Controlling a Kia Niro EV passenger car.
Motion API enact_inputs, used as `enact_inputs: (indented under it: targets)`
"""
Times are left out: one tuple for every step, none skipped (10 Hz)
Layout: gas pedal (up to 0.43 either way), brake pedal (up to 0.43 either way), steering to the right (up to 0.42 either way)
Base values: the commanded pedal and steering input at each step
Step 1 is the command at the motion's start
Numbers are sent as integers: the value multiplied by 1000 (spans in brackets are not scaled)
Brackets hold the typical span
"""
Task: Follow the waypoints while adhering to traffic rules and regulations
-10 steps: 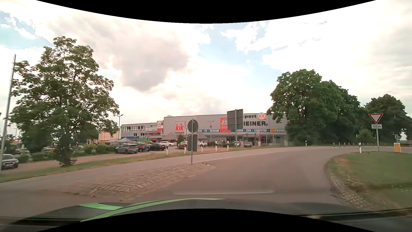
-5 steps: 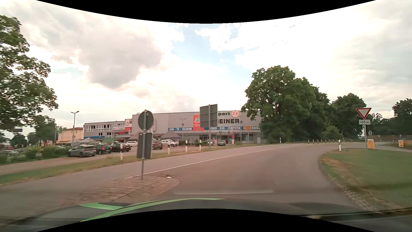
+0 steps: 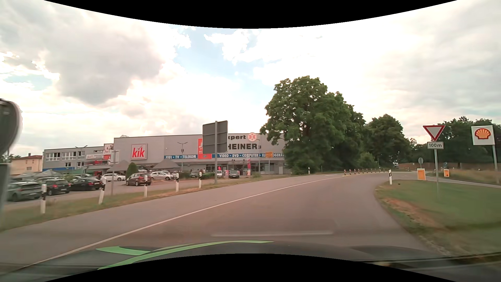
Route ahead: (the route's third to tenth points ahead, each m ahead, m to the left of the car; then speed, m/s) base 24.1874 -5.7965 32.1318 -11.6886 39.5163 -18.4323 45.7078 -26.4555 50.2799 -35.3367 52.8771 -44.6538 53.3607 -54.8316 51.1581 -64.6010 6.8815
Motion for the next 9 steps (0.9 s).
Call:
enact_inputs:
  targets:
    - [248, 0, 181]
    - [248, 0, 175]
    - [248, 0, 173]
    - [248, 0, 173]
    - [248, 0, 172]
    - [248, 0, 168]
    - [248, 0, 162]
    - [248, 0, 156]
    - [248, 0, 150]
